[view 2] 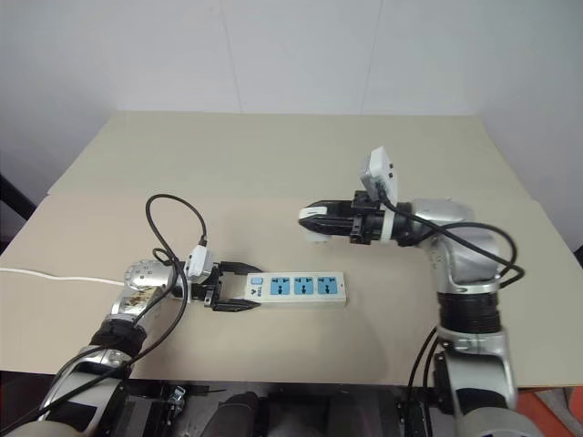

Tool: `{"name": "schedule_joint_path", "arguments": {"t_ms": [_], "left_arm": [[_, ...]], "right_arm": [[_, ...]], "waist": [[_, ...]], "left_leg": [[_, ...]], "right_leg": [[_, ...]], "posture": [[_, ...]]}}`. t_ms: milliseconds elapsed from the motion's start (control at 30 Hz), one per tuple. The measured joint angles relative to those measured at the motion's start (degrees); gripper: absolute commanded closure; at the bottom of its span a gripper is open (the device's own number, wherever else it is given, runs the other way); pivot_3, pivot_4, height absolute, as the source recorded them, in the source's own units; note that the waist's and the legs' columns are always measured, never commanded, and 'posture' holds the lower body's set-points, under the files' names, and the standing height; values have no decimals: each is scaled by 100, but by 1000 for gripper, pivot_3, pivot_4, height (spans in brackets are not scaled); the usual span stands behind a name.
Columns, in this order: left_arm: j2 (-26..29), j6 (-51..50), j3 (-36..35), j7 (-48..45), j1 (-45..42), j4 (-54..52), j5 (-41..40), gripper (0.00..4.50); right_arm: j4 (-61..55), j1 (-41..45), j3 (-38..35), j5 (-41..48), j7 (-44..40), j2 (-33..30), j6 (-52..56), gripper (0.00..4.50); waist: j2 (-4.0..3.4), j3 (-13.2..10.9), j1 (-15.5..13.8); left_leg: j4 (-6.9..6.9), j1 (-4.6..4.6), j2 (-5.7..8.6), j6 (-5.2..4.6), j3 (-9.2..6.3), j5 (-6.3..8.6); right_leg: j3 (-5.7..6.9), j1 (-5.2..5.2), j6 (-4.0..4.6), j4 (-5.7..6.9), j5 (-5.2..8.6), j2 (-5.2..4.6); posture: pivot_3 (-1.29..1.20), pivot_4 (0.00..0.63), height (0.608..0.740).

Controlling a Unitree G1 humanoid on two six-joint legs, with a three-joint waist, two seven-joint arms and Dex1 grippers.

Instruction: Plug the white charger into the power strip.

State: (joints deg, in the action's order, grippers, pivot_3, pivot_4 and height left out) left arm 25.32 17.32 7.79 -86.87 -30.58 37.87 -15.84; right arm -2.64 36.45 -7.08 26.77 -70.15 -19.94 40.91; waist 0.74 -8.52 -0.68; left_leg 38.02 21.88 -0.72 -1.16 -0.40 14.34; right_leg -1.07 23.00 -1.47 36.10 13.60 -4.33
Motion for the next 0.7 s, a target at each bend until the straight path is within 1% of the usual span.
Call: {"name": "schedule_joint_path", "arguments": {"t_ms": [67, 233, 467, 700], "left_arm": [[-14, -12, -5, 1, 5, -1, -2, 1286], [-9, -97, -22, 3, 151, -208, -18, 1286], [-15, -136, -22, 21, 312, -422, -22, 1286], [-18, -137, -22, 21, 309, -417, -22, 1286]], "right_arm": [[173, -228, -2, 186, 85, 387, -248, 3387], [625, -568, 235, 200, 160, 793, -1124, 3387], [1532, -584, 684, -37, -22, 900, -2100, 3387], [2130, -567, 907, -192, -318, 768, -2535, 3387]], "waist": [[-1, 1, 0], [-5, 3, 26], [-7, 4, 37], [-7, 4, 37]], "left_leg": [[1, 0, 2, 0, 0, 0], [1, -1, 1, 0, 3, 0], [1, -12, 0, 0, 3, 0], [1, -13, 0, 0, 3, 0]], "right_leg": [[0, 0, 0, 1, 0, -2], [-1, 1, -3, 0, -1, 0], [-2, -5, -3, 5, -1, 2], [-2, -7, -3, 4, -1, 2]], "posture": [[0, 150, 740], [0, 150, 740], [0, 150, 740], [0, 150, 740]]}}
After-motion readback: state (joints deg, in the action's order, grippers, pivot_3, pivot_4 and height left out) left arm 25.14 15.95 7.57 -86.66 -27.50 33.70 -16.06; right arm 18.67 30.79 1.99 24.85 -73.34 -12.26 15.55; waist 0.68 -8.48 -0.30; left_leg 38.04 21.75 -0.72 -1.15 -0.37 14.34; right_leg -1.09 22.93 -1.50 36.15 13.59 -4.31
